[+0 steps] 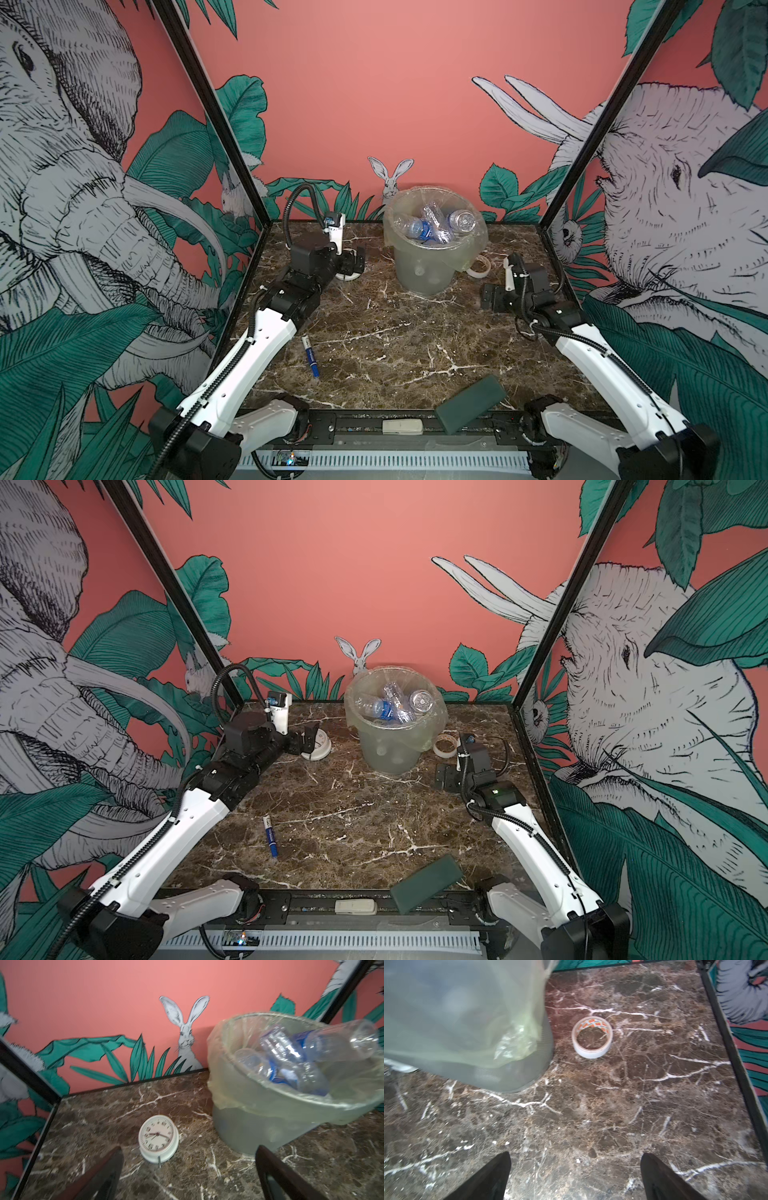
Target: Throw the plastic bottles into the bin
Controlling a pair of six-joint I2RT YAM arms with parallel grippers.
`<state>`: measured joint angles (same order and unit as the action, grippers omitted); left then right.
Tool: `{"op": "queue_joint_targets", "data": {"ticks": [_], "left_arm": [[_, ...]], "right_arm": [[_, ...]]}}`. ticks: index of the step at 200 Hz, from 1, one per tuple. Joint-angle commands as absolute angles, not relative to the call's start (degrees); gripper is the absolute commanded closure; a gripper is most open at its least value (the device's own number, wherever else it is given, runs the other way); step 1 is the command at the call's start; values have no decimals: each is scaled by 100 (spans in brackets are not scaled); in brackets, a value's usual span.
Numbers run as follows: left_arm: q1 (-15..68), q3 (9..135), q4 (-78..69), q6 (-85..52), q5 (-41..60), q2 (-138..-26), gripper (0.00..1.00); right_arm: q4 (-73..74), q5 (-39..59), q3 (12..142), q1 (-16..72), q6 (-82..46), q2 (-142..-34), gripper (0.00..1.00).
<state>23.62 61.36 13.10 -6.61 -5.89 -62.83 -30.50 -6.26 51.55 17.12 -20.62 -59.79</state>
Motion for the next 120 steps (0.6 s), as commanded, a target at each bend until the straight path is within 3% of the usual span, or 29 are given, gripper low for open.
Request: {"op": "queue_joint_targets", "data": {"ticks": [1, 71, 120], "left_arm": [[2065, 5727, 1421, -1122, -344, -6146, 0], [1587, 4664, 696, -1669, -2377, -6033, 0], [1142, 3543, -1465, -410, -1917, -6536, 0]], "right_arm": [[-2885, -761, 5345, 1411, -2154, -6046, 1], [-2515, -744, 5466, 264, -2202, -6770, 1], [-1413, -1187, 4968, 144, -1831, -6958, 1]]}}
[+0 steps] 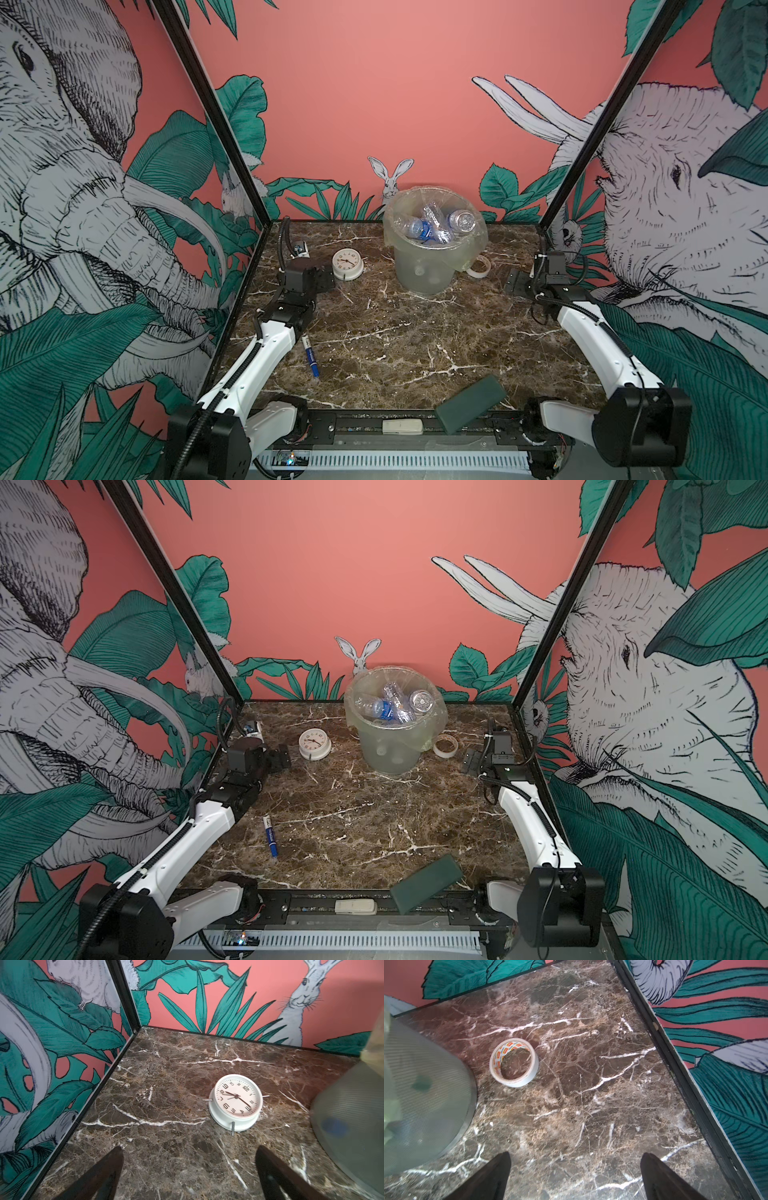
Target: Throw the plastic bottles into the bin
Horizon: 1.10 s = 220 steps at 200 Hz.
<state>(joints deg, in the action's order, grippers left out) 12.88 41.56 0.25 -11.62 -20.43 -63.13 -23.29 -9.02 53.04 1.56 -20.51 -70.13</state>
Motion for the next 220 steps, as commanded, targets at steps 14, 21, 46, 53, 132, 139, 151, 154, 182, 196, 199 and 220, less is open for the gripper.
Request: {"op": "queue_joint_targets", "data": {"ticks": [14, 21, 46, 53, 132, 139, 151, 154, 182, 196, 199, 220], "left_arm": [[1111, 3176, -2153, -98, -1959, -6663, 0], [1036, 3057, -2364, -39, -1799, -6729, 0], [704, 2839, -2782, 148, -1238, -6977, 1], [640, 2785, -2846, 208, -1188, -7014, 0], [184, 2214, -4185, 337, -495, -7830, 0], [191, 2247, -4167, 432, -322, -7863, 0], [185, 2295, -4225, 553, -129, -7938, 0], [179, 2302, -4276, 585, -90, -7964, 0], [164, 2469, -4297, 757, 349, -8304, 0], [163, 2451, -4541, 771, 378, -8522, 1], [158, 2421, -4629, 759, 356, -8568, 0], [148, 2286, -5132, 762, 376, -8893, 0]], "right_arm": [[-778, -1246, 4609, 136, -1698, -6864, 1], [-495, -1240, 4474, 141, -1589, -6835, 1], [86, -1144, 4201, 140, -1289, -6889, 1], [236, -1126, 4119, 141, -1199, -6918, 1], [2485, -1200, 3150, 166, -584, -7607, 1], [2543, -1196, 3141, 171, -506, -7651, 1], [2645, -1112, 3114, 176, -407, -7698, 1], [2678, -1082, 3101, 176, -371, -7707, 1], [2963, -612, 3021, 175, -94, -7868, 0], [3084, -507, 3008, 174, -23, -7981, 1], [3132, -497, 2994, 176, -8, -7995, 1], [3419, -403, 2929, 176, 41, -8205, 0]]}}
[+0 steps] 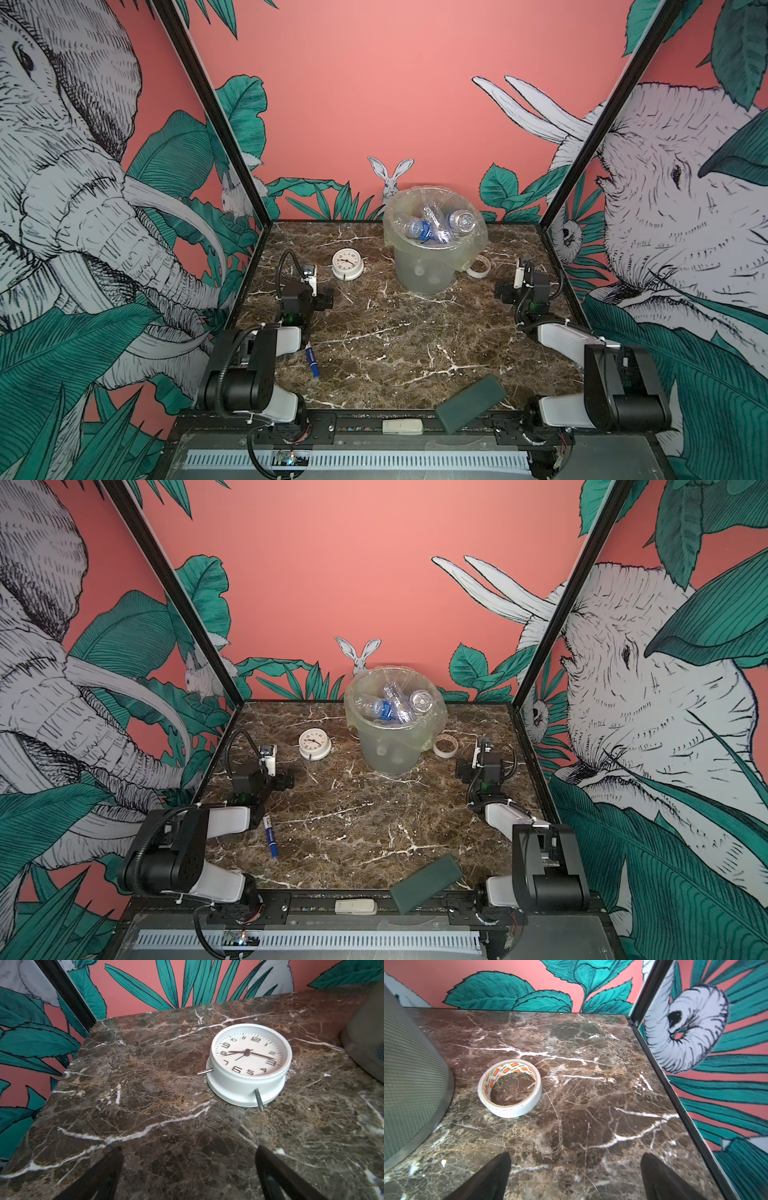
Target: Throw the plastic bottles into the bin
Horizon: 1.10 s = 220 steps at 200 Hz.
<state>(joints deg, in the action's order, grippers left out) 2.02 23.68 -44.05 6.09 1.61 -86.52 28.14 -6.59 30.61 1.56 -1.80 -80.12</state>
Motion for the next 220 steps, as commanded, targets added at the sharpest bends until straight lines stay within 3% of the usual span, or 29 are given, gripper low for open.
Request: {"op": "queue_joint_targets", "data": {"ticks": [1, 95, 220], "left_arm": [[149, 2290, -5155, 759, 373, -8907, 0], [149, 2347, -4990, 764, 352, -8887, 0], [149, 2347, -4987, 756, 352, -8893, 0]], "right_arm": [[3441, -399, 2928, 176, 43, -8225, 1], [5221, -486, 2260, 152, -13, -8895, 1], [5177, -528, 2256, 158, -13, -8860, 1]]}}
